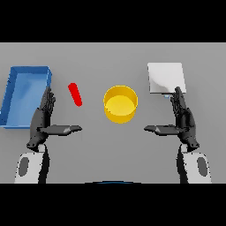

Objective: Pick up the red beaker and tilt it to pour out 1 green nut into yellow bowl. Pick up the yellow bowl and place it on the metallic measuring scale.

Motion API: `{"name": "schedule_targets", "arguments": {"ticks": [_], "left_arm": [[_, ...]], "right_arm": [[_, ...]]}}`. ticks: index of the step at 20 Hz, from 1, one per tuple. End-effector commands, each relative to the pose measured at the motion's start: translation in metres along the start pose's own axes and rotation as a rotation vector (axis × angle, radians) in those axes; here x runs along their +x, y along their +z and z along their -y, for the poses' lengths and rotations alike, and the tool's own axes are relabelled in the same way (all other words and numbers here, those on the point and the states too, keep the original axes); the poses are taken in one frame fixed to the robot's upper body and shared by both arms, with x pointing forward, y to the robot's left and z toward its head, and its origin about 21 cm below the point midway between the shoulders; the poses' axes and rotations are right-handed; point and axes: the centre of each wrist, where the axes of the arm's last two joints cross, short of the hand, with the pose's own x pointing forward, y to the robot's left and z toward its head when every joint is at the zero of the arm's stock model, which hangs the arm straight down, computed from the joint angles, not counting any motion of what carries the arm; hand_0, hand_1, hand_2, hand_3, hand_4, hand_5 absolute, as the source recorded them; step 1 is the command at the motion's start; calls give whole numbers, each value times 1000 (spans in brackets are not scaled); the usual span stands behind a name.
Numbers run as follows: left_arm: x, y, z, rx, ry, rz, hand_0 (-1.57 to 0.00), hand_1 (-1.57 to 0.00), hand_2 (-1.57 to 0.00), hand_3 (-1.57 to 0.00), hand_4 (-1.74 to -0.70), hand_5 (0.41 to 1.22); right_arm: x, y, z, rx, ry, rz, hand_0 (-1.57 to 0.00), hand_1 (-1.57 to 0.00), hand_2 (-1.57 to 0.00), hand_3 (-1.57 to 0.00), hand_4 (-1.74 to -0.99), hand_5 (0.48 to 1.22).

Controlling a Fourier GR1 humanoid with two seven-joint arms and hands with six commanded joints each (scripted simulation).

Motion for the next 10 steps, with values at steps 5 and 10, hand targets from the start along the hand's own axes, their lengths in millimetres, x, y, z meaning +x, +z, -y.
{"name": "schedule_targets", "arguments": {"ticks": [5, 10], "left_arm": [[0, 2, 5, -3, 2, 1, 1, 1, 1, 1, -1204, 652], [17, 22, 11, -69, -160, 34, 1, 1, 1, 1, -1218, 654]], "right_arm": [[0, -3, -2, 0, 0, -1, 1, 1, 1, 1, -1245, 681], [10, 20, -4, 40, 304, 136, 1, 1, 1, 1, -1235, 679]]}}
